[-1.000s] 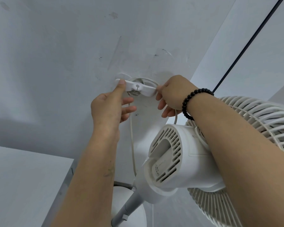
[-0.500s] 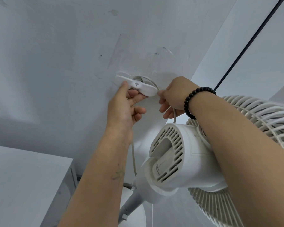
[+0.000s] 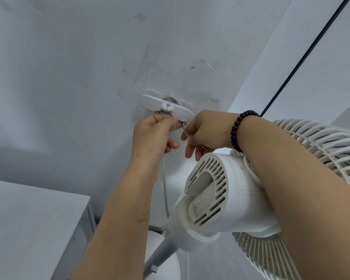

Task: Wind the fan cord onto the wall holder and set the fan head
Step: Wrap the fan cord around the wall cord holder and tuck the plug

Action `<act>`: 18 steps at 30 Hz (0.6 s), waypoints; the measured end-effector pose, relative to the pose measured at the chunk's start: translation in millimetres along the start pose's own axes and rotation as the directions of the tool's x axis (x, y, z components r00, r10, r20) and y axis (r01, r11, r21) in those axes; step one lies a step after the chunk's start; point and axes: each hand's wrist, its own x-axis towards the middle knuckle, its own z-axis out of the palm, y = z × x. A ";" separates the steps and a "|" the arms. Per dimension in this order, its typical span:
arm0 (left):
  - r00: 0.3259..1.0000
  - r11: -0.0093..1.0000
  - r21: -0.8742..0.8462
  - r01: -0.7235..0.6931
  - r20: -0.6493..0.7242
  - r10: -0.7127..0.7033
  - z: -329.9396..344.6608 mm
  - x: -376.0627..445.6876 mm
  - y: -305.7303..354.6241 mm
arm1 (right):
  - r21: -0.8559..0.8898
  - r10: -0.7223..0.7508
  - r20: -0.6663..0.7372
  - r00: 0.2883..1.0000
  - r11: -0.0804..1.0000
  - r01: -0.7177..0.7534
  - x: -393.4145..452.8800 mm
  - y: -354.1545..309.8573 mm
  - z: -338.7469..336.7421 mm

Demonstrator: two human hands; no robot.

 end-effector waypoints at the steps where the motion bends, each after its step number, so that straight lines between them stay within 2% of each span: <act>1: 1.000 1.000 0.016 -0.005 0.002 0.005 -0.7 0.4 -1.1 | -0.001 -0.004 0.018 1.000 1.000 0.004 0.5 0.5 -0.3; 4: 0.999 0.999 0.025 -0.033 0.031 0.032 -3.6 0.7 -3.1 | -0.028 -0.008 0.096 0.995 1.000 0.011 1.4 1.2 -0.8; 8: 0.996 0.996 0.015 -0.083 -0.016 0.083 -4.6 2.8 -5.4 | -0.351 0.095 0.216 0.972 0.936 -0.013 -6.9 -6.6 -0.7; 12: 0.996 0.998 0.002 -0.062 -0.064 0.062 -1.0 3.9 -8.1 | -0.454 0.113 0.222 0.968 0.891 0.000 -11.9 -7.9 0.5; 15: 0.999 0.999 -0.028 -0.018 -0.040 0.017 -3.5 4.8 -7.9 | -0.469 0.083 0.184 0.979 0.883 0.014 -7.6 -1.6 0.6; 18: 0.999 0.998 -0.049 0.049 0.019 -0.048 -10.1 6.2 -5.2 | -0.316 0.036 0.109 0.993 0.949 0.000 -0.3 5.0 -0.8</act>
